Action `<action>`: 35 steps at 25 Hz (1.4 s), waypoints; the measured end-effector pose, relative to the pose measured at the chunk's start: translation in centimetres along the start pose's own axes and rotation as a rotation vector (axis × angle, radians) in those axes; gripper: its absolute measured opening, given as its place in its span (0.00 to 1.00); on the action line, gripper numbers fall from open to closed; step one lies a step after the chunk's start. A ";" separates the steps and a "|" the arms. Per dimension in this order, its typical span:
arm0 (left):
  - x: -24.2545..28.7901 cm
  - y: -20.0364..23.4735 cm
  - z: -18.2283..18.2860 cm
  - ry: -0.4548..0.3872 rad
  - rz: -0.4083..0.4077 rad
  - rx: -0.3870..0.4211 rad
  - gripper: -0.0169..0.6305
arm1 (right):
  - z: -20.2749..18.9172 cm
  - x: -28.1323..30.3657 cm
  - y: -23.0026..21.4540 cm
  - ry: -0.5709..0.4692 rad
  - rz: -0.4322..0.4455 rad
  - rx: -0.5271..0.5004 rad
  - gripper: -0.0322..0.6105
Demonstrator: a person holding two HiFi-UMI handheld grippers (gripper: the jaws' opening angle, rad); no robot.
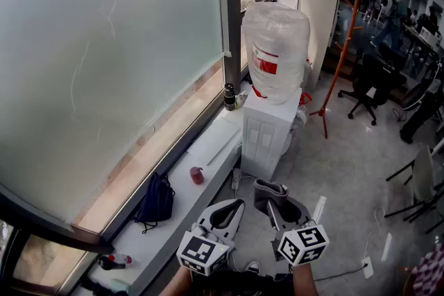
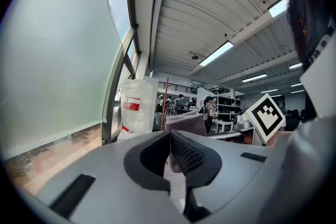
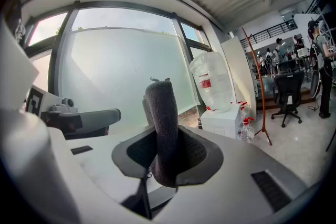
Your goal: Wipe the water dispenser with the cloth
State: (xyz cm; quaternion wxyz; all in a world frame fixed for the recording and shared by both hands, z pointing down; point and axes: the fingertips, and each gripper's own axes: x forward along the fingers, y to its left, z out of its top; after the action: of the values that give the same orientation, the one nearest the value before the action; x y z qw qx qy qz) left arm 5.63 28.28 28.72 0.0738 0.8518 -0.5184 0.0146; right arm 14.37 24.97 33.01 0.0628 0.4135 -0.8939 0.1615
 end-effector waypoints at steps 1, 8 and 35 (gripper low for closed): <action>0.0 0.1 0.0 -0.002 -0.005 0.005 0.06 | 0.1 0.2 0.0 -0.001 0.000 0.001 0.22; -0.5 2.4 0.0 -0.001 0.001 0.010 0.06 | 0.5 1.5 0.7 -0.021 0.006 0.031 0.22; 3.3 11.2 -1.8 0.022 -0.041 -0.047 0.06 | -0.5 9.2 0.3 0.023 -0.050 0.042 0.22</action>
State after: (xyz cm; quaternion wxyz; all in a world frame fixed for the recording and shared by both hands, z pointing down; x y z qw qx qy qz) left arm -2.69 20.54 32.05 0.0999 0.8600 -0.5004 0.0103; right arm 8.15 18.66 35.65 0.0683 0.4349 -0.8789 0.1835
